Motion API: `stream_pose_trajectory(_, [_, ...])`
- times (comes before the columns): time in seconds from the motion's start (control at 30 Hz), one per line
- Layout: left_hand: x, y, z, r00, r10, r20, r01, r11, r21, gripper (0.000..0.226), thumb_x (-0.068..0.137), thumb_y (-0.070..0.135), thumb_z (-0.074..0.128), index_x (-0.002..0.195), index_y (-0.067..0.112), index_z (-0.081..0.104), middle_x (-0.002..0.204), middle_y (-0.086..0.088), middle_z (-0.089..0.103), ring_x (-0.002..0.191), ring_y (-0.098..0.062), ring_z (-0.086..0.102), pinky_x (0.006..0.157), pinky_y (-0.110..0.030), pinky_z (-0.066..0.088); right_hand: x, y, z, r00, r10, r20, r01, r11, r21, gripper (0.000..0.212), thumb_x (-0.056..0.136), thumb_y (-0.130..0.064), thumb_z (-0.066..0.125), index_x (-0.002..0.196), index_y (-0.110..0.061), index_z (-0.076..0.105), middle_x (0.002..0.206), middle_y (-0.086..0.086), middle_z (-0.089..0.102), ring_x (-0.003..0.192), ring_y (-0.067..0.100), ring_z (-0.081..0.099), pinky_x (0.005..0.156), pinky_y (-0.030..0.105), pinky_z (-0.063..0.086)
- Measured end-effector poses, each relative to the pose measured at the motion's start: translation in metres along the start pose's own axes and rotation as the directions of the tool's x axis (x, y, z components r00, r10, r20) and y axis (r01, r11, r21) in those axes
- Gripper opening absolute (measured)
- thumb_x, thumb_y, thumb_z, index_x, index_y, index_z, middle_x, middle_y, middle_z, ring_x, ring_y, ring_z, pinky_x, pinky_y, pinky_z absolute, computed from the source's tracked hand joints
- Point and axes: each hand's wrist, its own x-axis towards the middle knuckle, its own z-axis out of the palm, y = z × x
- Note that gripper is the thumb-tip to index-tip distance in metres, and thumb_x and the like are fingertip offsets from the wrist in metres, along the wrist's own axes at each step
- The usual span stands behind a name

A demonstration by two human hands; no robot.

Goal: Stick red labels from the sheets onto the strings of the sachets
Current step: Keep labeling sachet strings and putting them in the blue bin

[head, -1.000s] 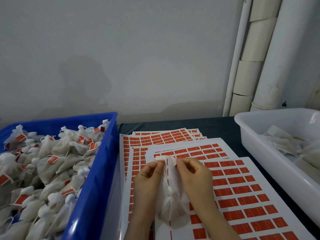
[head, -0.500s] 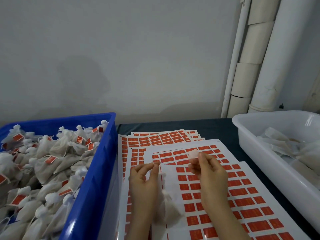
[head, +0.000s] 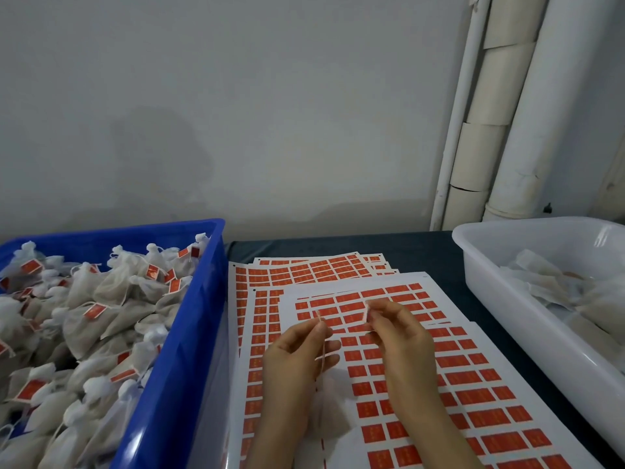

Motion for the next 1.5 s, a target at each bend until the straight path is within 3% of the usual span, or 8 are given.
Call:
stream_pose_trajectory(0.13, [-0.003, 0.002, 0.002, 0.998, -0.031, 0.062, 0.033, 0.999, -0.021, 0.012, 0.083, 0.029, 0.064, 0.091, 0.023, 0.070, 0.082, 0.011, 0.074, 0.075, -0.008, 0.071, 0.054, -0.020, 0.053, -0.006, -0.009, 0.002, 0.985, -0.056, 0.162, 0.057, 0.998, 0.003, 0.015, 0.081, -0.034, 0.061, 0.093, -0.043, 0.060, 0.084, -0.047, 0.056, 0.086, -0.020, 0.055, 0.056, 0.001, 0.043])
stream_pose_trajectory(0.27, [-0.006, 0.003, 0.002, 0.992, -0.045, 0.117, 0.049, 0.998, -0.028, 0.013, 0.085, 0.024, 0.062, 0.091, 0.022, 0.073, 0.087, 0.005, 0.075, 0.078, -0.012, 0.071, 0.057, -0.022, 0.054, -0.012, -0.011, 0.007, 0.966, -0.085, 0.243, 0.082, 0.996, 0.020, 0.025, 0.075, -0.038, 0.061, 0.099, -0.043, 0.057, 0.089, -0.043, 0.058, 0.091, -0.020, 0.053, 0.061, 0.002, 0.044])
stream_pose_trajectory(0.53, [-0.010, 0.007, 0.003, 0.985, -0.032, 0.172, 0.036, 0.999, -0.022, 0.023, 0.088, 0.019, 0.059, 0.077, 0.031, 0.077, 0.084, 0.000, 0.075, 0.076, -0.016, 0.072, 0.057, -0.024, 0.054, -0.011, -0.007, 0.008, 0.976, -0.035, 0.215, 0.025, 0.999, 0.048, 0.022, 0.081, -0.025, 0.066, 0.096, -0.040, 0.059, 0.088, -0.025, 0.063, 0.088, -0.010, 0.061, 0.064, 0.008, 0.050])
stream_pose_trajectory(0.9, [-0.014, 0.010, 0.004, 0.973, -0.003, 0.230, 0.004, 1.000, -0.002, 0.018, 0.070, 0.036, 0.061, 0.080, 0.034, 0.076, 0.084, 0.001, 0.075, 0.080, -0.015, 0.071, 0.057, -0.023, 0.054, -0.012, -0.005, 0.009, 0.975, -0.033, 0.221, 0.034, 0.999, -0.001, 0.022, 0.082, -0.028, 0.064, 0.087, -0.049, 0.058, 0.081, -0.040, 0.057, 0.080, -0.013, 0.059, 0.060, 0.003, 0.046])
stream_pose_trajectory(1.03, [-0.014, 0.009, 0.005, 0.974, 0.005, 0.225, -0.003, 1.000, -0.009, 0.017, 0.075, 0.031, 0.060, 0.079, 0.033, 0.076, 0.084, 0.001, 0.075, 0.079, -0.015, 0.071, 0.056, -0.023, 0.053, -0.012, -0.003, 0.010, 0.976, -0.031, 0.215, 0.039, 0.999, -0.033, 0.020, 0.083, -0.030, 0.063, 0.087, -0.049, 0.057, 0.089, -0.036, 0.056, 0.084, -0.006, 0.060, 0.065, 0.004, 0.048])
stream_pose_trajectory(1.27, [-0.011, 0.003, 0.006, 0.973, -0.037, 0.229, 0.019, 0.997, 0.081, 0.030, 0.089, 0.007, 0.059, 0.083, 0.030, 0.076, 0.088, 0.005, 0.074, 0.083, -0.015, 0.071, 0.062, -0.025, 0.056, -0.009, 0.001, 0.010, 0.988, -0.001, 0.154, 0.009, 0.999, -0.046, 0.020, 0.085, -0.028, 0.062, 0.082, -0.048, 0.056, 0.084, -0.035, 0.055, 0.078, -0.006, 0.057, 0.054, 0.000, 0.043])
stream_pose_trajectory(1.37, [-0.013, 0.001, 0.008, 0.974, 0.005, 0.228, -0.039, 0.989, 0.143, 0.019, 0.085, 0.013, 0.067, 0.087, 0.030, 0.073, 0.087, 0.011, 0.074, 0.082, -0.006, 0.070, 0.060, -0.019, 0.055, -0.008, 0.004, 0.010, 0.992, 0.017, 0.127, -0.012, 0.999, -0.039, 0.020, 0.086, -0.025, 0.062, 0.079, -0.044, 0.058, 0.084, -0.029, 0.059, 0.078, -0.002, 0.059, 0.054, 0.003, 0.045])
stream_pose_trajectory(1.5, [-0.012, -0.001, 0.007, 0.980, 0.076, 0.186, -0.109, 0.979, 0.174, 0.015, 0.088, 0.020, 0.061, 0.086, 0.029, 0.073, 0.080, 0.009, 0.073, 0.076, -0.008, 0.069, 0.058, -0.017, 0.053, -0.007, 0.006, 0.011, 0.991, 0.028, 0.133, -0.024, 0.999, -0.028, 0.012, 0.085, -0.028, 0.062, 0.079, -0.038, 0.061, 0.085, -0.022, 0.065, 0.082, 0.007, 0.065, 0.065, 0.013, 0.053])
